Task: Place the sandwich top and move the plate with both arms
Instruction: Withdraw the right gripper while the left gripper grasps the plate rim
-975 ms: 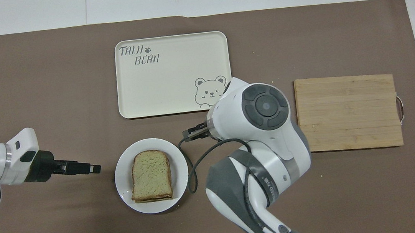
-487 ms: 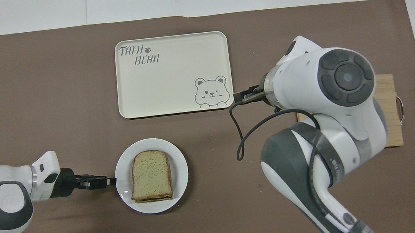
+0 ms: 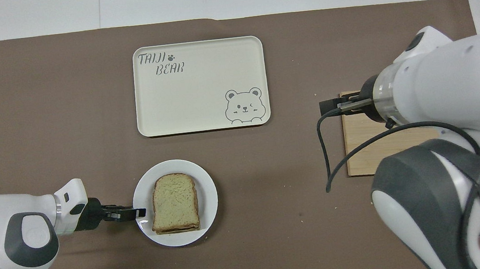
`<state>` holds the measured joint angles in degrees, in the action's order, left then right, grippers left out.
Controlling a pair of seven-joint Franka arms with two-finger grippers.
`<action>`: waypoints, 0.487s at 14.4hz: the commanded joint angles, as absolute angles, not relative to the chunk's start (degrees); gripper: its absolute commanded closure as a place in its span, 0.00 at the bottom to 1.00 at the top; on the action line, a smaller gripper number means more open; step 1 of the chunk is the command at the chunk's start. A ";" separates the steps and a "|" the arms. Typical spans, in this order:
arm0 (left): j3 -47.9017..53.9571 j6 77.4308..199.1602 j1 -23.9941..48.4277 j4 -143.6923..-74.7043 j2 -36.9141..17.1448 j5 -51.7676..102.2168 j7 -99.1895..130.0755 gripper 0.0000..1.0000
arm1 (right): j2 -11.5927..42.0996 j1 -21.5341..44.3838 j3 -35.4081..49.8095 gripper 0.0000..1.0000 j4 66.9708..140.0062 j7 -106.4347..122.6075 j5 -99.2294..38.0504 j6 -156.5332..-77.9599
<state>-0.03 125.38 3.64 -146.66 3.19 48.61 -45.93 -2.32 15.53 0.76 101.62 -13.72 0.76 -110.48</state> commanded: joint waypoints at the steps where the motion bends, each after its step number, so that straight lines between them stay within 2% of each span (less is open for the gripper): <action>1: -0.62 128.49 5.97 -148.18 3.34 51.15 -46.85 0.62 | -4.04 12.14 0.62 0.00 102.04 -13.27 0.97 -108.72; 3: -0.62 128.85 6.76 -148.44 3.34 51.85 -46.85 0.67 | -4.13 9.33 0.62 0.00 101.87 -13.10 0.97 -108.11; 4: -0.62 129.20 6.94 -149.06 3.34 51.94 -46.85 0.74 | -4.22 8.19 0.62 0.00 100.91 -12.49 0.88 -106.80; 7: -0.62 129.03 7.03 -149.50 3.25 54.31 -46.76 1.00 | -4.22 6.16 0.61 0.00 95.03 -10.90 0.88 -96.36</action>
